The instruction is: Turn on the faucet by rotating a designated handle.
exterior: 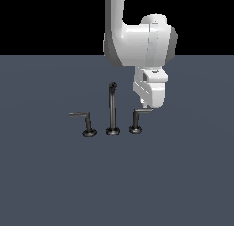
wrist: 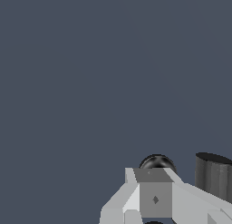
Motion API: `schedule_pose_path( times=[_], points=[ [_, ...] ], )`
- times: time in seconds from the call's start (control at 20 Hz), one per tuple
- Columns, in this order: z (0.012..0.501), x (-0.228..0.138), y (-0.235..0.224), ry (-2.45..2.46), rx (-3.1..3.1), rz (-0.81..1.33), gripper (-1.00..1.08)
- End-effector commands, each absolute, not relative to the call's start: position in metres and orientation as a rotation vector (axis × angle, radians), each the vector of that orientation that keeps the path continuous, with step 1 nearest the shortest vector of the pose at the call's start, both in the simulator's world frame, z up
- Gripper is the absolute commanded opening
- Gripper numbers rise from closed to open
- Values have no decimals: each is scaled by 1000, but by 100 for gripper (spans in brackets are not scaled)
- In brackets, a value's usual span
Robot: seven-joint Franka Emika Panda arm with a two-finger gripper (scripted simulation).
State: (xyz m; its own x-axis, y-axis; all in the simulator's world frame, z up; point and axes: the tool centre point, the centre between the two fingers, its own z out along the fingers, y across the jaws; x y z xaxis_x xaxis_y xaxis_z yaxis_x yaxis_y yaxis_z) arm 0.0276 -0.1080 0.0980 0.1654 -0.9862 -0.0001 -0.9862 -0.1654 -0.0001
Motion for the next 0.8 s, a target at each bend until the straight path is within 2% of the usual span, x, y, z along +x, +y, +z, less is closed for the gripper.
schedule_pose_path(
  times=[0.0, 0.3, 0.4, 0.75],
  points=[
    [98, 20, -114, 2031, -2397, 0, -100],
    [98, 0, -128, 2031, -2397, 0, -100],
    [98, 9, -119, 2010, -2404, -11, -100],
    [98, -15, -120, 2019, -2401, -6, -100]
  ],
)
